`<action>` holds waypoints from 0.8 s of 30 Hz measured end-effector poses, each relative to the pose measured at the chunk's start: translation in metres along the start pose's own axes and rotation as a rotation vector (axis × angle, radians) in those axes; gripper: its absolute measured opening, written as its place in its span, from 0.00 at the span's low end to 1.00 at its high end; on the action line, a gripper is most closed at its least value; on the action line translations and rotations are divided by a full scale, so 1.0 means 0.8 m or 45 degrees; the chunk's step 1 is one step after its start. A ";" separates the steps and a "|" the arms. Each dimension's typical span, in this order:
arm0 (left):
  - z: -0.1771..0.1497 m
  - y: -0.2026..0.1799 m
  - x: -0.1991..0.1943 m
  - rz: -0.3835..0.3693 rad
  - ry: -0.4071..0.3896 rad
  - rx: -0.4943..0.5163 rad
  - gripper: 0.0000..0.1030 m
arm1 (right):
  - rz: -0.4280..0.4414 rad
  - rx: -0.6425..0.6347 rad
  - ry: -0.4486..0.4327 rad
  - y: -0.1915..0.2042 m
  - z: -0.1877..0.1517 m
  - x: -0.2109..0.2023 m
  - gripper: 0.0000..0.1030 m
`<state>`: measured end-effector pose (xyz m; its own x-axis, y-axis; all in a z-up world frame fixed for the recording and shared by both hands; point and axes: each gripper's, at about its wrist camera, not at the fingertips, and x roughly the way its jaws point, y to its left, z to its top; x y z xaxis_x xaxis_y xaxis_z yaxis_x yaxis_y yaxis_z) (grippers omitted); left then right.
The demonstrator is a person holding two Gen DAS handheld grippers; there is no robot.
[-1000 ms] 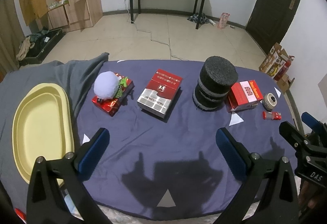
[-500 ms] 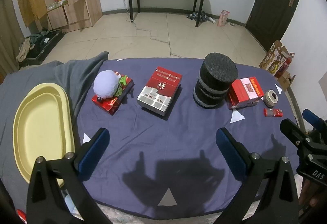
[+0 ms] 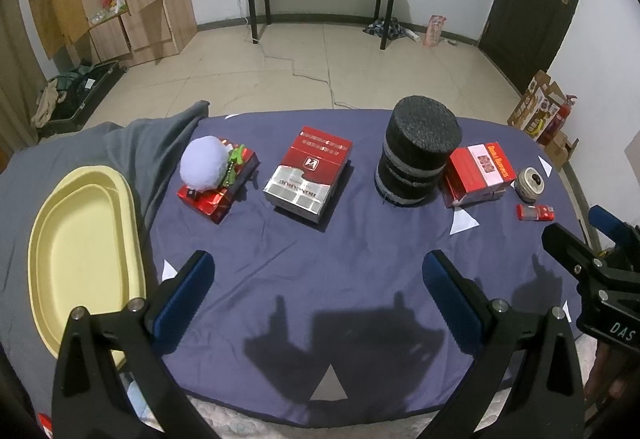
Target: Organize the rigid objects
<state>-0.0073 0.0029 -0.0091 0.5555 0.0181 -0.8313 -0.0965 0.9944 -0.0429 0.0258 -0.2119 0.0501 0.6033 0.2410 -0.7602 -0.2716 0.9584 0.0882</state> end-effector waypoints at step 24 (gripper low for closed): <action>-0.004 -0.004 0.011 0.031 0.031 0.030 1.00 | 0.006 0.006 -0.004 0.000 -0.004 -0.009 1.00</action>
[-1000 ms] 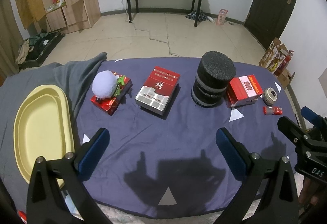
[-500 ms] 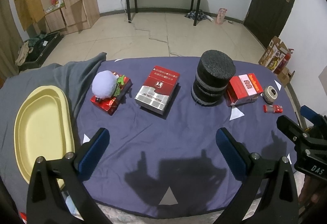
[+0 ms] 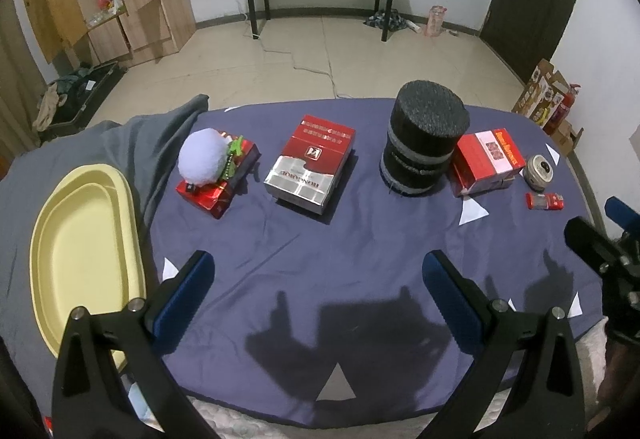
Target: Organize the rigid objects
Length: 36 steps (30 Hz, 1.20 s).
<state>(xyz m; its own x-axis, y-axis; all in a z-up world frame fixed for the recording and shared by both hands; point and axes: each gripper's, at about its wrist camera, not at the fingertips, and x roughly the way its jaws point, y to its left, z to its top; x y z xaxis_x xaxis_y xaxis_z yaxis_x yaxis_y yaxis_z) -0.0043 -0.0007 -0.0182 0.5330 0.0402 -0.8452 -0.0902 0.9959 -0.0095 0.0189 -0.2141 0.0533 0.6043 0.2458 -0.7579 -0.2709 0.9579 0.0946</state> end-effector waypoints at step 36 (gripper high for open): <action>0.064 0.001 0.003 -0.248 0.086 -0.024 1.00 | 0.012 -0.011 0.089 -0.029 0.017 0.064 1.00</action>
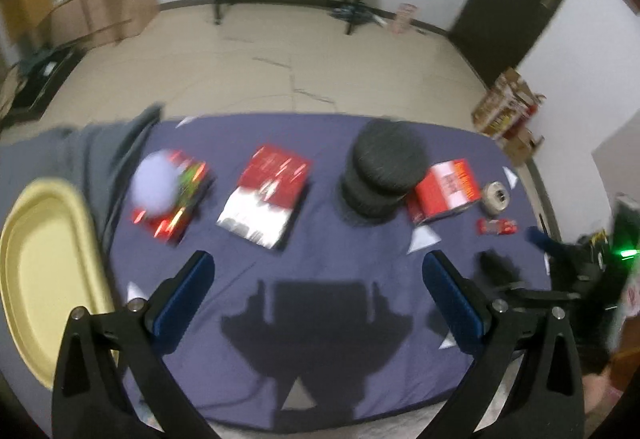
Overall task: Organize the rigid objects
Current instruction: 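Grasp the black foam cylinder with the left gripper while the right gripper grasps the red Double Happiness box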
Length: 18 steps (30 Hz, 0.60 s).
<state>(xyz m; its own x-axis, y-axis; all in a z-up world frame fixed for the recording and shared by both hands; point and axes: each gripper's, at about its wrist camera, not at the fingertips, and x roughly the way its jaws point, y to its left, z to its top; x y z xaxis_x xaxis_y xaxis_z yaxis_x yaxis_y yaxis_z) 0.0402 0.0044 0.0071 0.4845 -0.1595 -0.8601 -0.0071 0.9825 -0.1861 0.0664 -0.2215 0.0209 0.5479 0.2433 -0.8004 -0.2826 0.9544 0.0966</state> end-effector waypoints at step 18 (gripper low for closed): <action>0.104 -0.078 0.118 0.117 0.149 0.160 1.00 | 0.019 0.005 0.083 -0.010 0.050 0.111 1.00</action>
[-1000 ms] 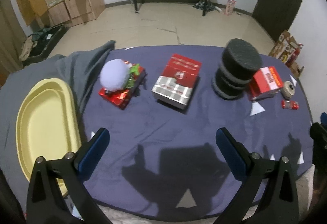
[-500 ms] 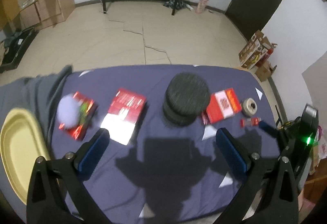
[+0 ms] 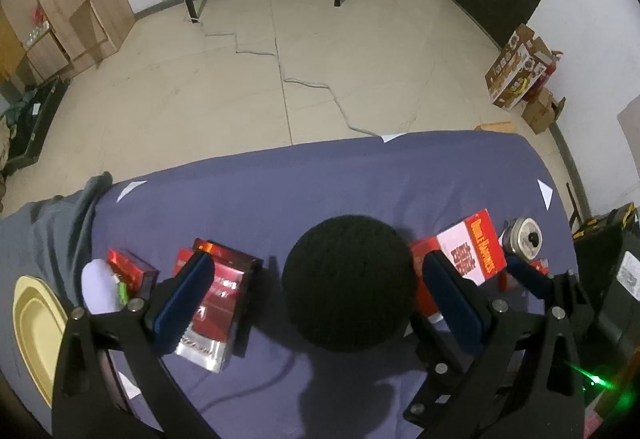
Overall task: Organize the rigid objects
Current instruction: 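Grasp the black foam cylinder with the left gripper while the right gripper grasps the red Double Happiness box, then carry the foam cylinder and Double Happiness box into the yellow tray with both grippers, release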
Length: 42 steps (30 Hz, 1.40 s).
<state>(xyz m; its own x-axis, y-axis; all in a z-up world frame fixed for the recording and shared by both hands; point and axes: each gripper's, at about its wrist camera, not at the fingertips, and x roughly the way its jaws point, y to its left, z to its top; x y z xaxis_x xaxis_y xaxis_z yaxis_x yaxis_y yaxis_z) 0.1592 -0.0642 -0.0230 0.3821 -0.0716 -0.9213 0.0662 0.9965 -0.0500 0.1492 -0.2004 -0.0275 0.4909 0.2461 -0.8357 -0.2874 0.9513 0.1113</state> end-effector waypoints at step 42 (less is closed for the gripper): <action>-0.227 0.458 -0.209 0.220 -0.163 -0.580 0.66 | 0.606 -0.709 -0.154 0.290 -0.068 -0.115 0.90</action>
<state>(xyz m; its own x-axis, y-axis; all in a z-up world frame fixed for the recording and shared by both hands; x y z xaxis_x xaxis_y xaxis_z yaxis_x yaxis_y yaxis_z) -0.0476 0.3202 0.0425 0.4642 0.1199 -0.8776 -0.4058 0.9095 -0.0905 -0.0072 -0.0121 0.0459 0.2868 0.6577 -0.6966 -0.8505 0.5094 0.1308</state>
